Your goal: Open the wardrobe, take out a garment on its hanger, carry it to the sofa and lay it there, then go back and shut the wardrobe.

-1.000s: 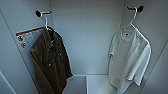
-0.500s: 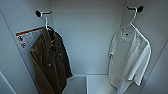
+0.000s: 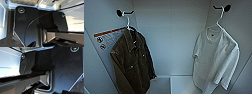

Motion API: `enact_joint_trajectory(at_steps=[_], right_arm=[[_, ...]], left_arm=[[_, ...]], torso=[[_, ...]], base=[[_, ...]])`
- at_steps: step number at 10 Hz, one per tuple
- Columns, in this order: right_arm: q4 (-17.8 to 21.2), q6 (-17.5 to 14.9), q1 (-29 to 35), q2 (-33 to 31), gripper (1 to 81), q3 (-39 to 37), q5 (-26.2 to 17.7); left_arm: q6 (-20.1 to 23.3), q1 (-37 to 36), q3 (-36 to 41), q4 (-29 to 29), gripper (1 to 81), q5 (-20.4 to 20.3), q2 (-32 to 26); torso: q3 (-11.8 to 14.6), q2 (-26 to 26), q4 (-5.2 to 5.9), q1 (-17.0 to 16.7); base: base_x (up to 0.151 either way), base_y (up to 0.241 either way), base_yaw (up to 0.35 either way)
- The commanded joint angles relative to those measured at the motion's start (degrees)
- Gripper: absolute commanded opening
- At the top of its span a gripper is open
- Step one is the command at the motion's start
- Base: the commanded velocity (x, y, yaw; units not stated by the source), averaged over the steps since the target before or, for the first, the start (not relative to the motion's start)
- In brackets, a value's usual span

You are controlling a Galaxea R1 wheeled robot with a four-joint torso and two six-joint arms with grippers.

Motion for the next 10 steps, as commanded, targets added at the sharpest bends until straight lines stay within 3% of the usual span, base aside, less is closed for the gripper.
enact_joint_trajectory(at_steps=[1, 2, 4, 5, 7, 10], right_arm=[[-0.38, -0.1, 1.43, -0.08, 81.1, 0.52, -3.31], [-0.38, -0.1, 1.43, -0.08, 81.1, 0.52, -3.23], [-0.29, -0.1, 1.43, -0.17, 81.1, 0.52, -3.23], [-0.29, -0.1, 1.34, -0.17, 81.1, 0.52, -3.23], [-0.29, -0.1, 1.25, -0.17, 81.1, 0.52, -3.23], [-0.2, -0.1, 1.25, -0.17, 81.1, 0.52, -3.23]], left_arm=[[0.44, -1.4, 0.13, 0.06, 81.1, 3.02, -1.67], [0.36, -1.4, 0.13, -0.03, 81.1, 3.02, -1.67], [0.09, -1.67, 0.21, -0.03, 81.1, 3.02, -1.85], [0.0, -1.84, 0.21, 0.06, 81.1, 3.02, -1.85], [0.0, -2.28, 0.13, 0.06, 81.1, 3.02, -1.94], [-0.08, -3.07, 0.21, 0.06, 81.1, 3.02, -1.94]], torso=[[0.0, 0.0, 0.0, 0.0], [0.0, 0.0, 0.0, 0.0], [0.0, 0.0, -4.03, 0.0], [0.0, 0.0, -5.18, 0.0], [0.0, 0.0, -8.94, 0.0], [0.0, 0.0, -15.07, 0.0]], base=[[0.0, 0.0, 0.0], [0.0, 0.0, 0.0], [0.0, 0.0, 0.0], [0.0, 0.0, 0.0], [0.0, 0.0, 0.0], [0.0, 0.0, 0.0]])
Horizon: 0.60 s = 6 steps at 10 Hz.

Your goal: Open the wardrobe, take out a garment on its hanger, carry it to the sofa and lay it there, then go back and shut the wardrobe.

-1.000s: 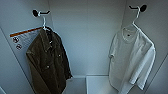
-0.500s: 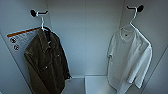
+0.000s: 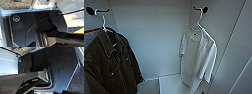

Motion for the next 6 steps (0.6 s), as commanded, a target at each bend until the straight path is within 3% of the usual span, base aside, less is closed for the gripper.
enact_joint_trajectory(at_steps=[1, 3, 4, 6], right_arm=[[-0.1, -0.08, 2.1, -0.17, 81.1, 0.52, -3.14], [-0.02, -0.08, 2.11, -0.26, 81.1, 0.52, -3.05], [0.16, 0.01, 2.11, -0.34, 81.1, 0.52, -3.05], [0.25, 0.01, 2.28, -0.43, 81.1, 0.35, -3.05]], left_arm=[[0.17, -2.55, 0.43, 0.12, 81.1, 2.85, -1.41], [0.17, -4.13, 0.79, 0.03, 81.1, 3.11, -1.5], [0.17, -4.91, 0.87, 0.03, 81.1, 3.46, -1.5], [0.17, -7.46, 1.57, 0.12, 81.1, 4.15, -1.85]], torso=[[0.0, 0.0, -5.16, 0.0], [0.0, 0.0, -9.06, 0.0], [0.0, 0.0, -5.77, 0.0], [0.0, 0.0, -8.3, 0.0]], base=[[0.0, 0.0, 0.0], [0.0, 0.0, 0.0], [0.0, 0.0, 0.0], [0.0, 0.0, 0.0]])
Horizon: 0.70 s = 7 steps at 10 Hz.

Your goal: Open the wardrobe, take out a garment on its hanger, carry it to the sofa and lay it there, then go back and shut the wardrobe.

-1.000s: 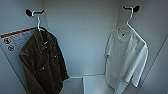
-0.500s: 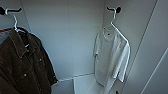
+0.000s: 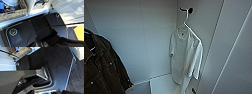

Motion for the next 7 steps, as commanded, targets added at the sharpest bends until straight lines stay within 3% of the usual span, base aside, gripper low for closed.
enact_joint_trajectory(at_steps=[1, 5, 7], right_arm=[[0.12, 0.1, 2.37, -0.49, 81.1, 0.26, -3.0], [0.21, 0.36, 2.37, -0.32, 81.1, -0.53, -1.95], [0.21, 0.45, 2.54, -0.41, 81.1, -0.53, -1.95]], left_arm=[[0.15, -5.42, 2.87, 0.12, 81.1, 5.5, -1.88], [-0.02, -13.67, 16.65, -0.66, 81.1, 8.22, -9.42], [-0.03, -18.51, 25.83, -0.76, 81.1, 11.84, -14.28]], torso=[[0.0, 0.0, 0.0, 0.0], [0.0, 0.0, 0.0, 0.0], [0.0, 0.0, 0.0, 0.02]], base=[[0.0, 0.0, 0.0], [0.0, 0.0, 0.0], [0.0, 0.0, 0.0]])
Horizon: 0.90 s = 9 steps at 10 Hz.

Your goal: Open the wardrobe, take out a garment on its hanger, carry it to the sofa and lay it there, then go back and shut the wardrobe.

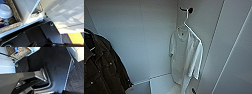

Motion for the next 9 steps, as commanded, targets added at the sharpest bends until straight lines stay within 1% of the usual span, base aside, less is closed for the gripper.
enact_joint_trajectory(at_steps=[1, 2, 4, 5, 6, 9], right_arm=[[0.16, 0.21, 2.35, -0.19, 81.1, 0.15, -2.88], [0.16, 0.29, 2.44, -0.19, 81.1, 0.15, -2.61], [0.16, 0.29, 2.44, -0.19, 81.1, -0.02, -2.26], [0.16, 0.29, 2.44, -0.1, 81.1, -0.12, -2.26], [0.07, 0.3, 2.44, -0.1, 81.1, -0.12, -2.26], [0.07, 0.38, 2.44, -0.01, 81.1, -0.12, -2.26]], left_arm=[[-0.88, -11.76, 14.56, -0.65, 81.1, 7.18, -8.49], [-1.5, -13.6, 16.67, -0.65, 81.1, 7.27, -9.81], [-2.2, -17.38, 19.03, -1.09, 81.1, 10.51, -11.04], [-2.89, -19.49, 19.39, -1.35, 81.1, 11.39, -11.13], [-4.03, -21.85, 19.48, -1.26, 81.1, 12.35, -10.96], [-7.21, -30.13, 19.74, -1.35, 81.1, 17.64, -9.11]], torso=[[0.0, 0.0, 0.0, 0.0], [-0.02, 0.0, 0.0, 0.0], [-0.02, 0.0, 0.0, -0.02], [-0.02, 0.0, 0.0, -0.02], [-0.05, 0.0, 0.0, -0.02], [-0.06, 0.02, -0.02, 0.02]], base=[[0.0, 0.0, 0.0], [0.0, 0.0, 0.0], [0.0, 0.0, 0.0], [0.0, 0.0, 0.0], [0.0, 0.0, 0.0], [0.0, 0.0, 0.0]])
